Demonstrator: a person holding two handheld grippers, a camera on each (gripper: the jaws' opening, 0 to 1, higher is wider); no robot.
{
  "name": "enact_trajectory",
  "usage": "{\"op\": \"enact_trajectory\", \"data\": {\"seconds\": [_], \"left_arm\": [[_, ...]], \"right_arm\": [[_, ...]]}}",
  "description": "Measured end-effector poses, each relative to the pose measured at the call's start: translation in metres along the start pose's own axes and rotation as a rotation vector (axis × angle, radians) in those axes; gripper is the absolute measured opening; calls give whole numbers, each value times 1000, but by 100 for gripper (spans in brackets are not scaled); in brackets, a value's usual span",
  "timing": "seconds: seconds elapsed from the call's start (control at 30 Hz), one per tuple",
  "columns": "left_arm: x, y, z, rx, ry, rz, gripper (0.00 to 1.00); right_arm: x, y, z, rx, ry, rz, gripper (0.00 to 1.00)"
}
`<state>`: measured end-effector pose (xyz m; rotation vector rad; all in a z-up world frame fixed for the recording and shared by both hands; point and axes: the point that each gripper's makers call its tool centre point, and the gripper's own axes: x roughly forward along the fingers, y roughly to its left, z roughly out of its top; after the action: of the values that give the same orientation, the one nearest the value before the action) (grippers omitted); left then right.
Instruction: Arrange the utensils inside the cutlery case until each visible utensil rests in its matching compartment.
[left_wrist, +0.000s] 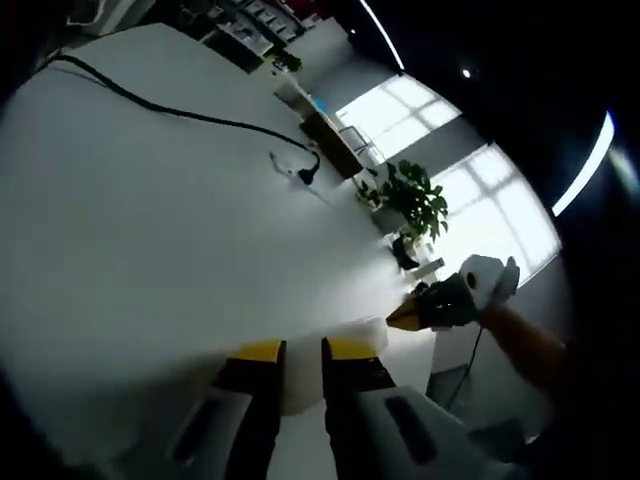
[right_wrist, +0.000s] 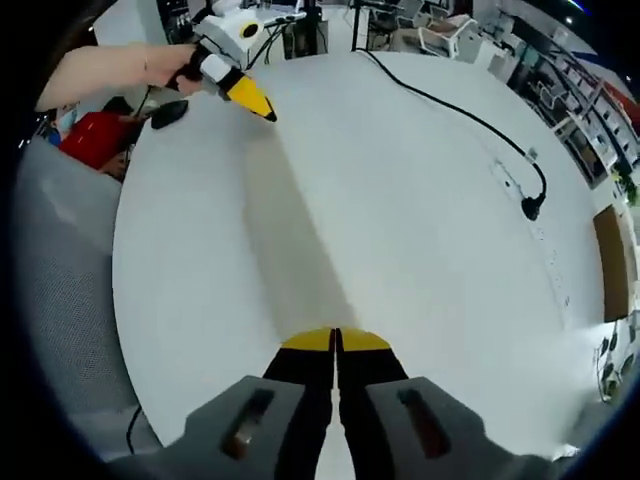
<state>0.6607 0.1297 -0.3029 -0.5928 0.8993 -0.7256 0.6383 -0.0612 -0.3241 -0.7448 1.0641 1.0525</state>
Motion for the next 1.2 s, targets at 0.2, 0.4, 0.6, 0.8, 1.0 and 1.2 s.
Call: {"op": "enact_trajectory", "data": {"seconds": [0.2,0.4,0.6,0.8,1.0,1.2], "left_arm": [[7,-3,-9,97,69,48,12],[8,1,-18,264,157,121,11],[11,3,-23,486,257,167,1],[12,2,-23,635,334,225,0],[13,1,-21,642,340,256,0],[11,2,-22,624,337,279,0]], "right_arm": [[1,7,-11,0,83,14,0],[0,10,-14,-50,117,-11,0],[3,8,-15,-11,176,-23,0],[6,6,-16,10,235,-9,0],[8,7,-17,23,238,23,0],[1,-9,0,185,85,-36,0]]}}
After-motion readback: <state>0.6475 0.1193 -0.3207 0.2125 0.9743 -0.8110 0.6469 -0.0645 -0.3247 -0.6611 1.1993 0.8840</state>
